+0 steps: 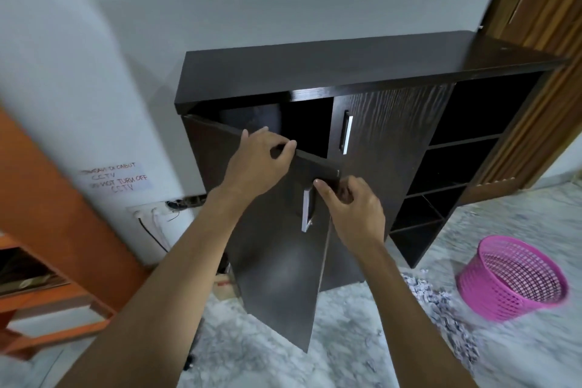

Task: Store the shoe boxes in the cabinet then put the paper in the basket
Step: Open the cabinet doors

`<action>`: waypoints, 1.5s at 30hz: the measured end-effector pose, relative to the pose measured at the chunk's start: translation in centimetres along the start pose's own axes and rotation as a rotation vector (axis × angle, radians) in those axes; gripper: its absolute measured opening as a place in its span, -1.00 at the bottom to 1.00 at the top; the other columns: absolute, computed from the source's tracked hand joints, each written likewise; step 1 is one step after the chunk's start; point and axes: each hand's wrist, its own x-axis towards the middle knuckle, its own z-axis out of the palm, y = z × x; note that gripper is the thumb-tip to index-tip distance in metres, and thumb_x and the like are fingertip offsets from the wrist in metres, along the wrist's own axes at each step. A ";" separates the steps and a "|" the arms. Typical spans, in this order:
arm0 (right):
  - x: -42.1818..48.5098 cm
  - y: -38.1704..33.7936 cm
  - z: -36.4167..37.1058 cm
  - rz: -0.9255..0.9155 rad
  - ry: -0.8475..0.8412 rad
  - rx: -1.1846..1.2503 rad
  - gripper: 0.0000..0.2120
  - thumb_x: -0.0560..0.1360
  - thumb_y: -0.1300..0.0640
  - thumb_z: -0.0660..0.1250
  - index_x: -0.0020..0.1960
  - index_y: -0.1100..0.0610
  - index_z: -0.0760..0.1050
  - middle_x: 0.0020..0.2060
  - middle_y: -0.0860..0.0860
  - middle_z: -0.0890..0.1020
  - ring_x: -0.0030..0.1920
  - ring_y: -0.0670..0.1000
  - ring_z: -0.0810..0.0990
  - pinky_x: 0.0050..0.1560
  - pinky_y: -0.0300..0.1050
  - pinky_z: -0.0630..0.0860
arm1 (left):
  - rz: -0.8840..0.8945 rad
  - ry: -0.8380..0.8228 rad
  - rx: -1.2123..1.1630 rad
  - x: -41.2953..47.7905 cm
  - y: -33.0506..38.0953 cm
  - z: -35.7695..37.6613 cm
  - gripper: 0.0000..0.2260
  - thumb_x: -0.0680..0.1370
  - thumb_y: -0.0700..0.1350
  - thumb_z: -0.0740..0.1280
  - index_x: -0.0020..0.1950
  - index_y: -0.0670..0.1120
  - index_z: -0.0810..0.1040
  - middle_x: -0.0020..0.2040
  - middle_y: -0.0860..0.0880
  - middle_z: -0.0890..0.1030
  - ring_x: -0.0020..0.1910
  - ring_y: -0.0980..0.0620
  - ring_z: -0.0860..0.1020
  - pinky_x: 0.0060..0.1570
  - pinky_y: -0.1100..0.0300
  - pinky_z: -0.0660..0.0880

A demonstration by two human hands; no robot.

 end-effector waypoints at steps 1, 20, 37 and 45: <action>-1.6 -0.4 0.3 -0.033 -0.003 0.021 -0.57 0.46 -0.34 0.32 -0.21 0.05 0.45 -0.24 -0.09 0.51 -0.26 -0.07 0.53 -0.23 -0.03 0.53 | -0.016 -0.012 -0.043 -1.0 -0.2 -0.6 -0.75 0.63 0.00 0.24 0.17 -0.06 0.64 0.27 0.01 0.59 0.49 0.03 0.29 0.51 0.03 -0.08; -15.1 -9.9 8.8 -0.125 -0.560 0.472 -0.35 0.47 -0.06 0.48 0.50 -0.04 0.34 0.23 0.00 0.63 0.26 -0.14 0.55 0.28 -0.08 0.53 | -0.483 -0.071 -0.256 -13.2 -3.0 -12.2 -0.52 0.61 -0.06 0.25 0.53 -0.03 0.29 0.44 -0.03 0.42 0.32 0.02 0.45 0.33 0.15 0.36; -6.9 -6.7 2.7 -0.253 -0.370 0.338 -0.59 0.58 -0.14 0.30 0.39 -0.07 0.46 0.21 -0.22 0.58 0.18 -0.25 0.55 0.16 -0.26 0.49 | -0.252 -0.032 0.209 -7.3 -0.2 -12.0 -0.59 0.55 -0.05 0.30 0.40 -0.07 0.45 0.30 -0.11 0.54 0.25 -0.13 0.52 0.23 -0.02 0.48; 7.8 1.4 -1.0 -0.014 -0.240 0.200 -0.49 0.56 -0.22 0.26 0.44 -0.05 0.38 0.38 -0.06 0.48 0.37 -0.06 0.43 0.37 -0.03 0.38 | -0.093 -0.165 0.163 4.5 2.3 -3.3 -0.53 0.59 0.10 0.27 0.47 -0.02 0.38 0.41 -0.03 0.46 0.38 -0.03 0.43 0.29 0.10 0.38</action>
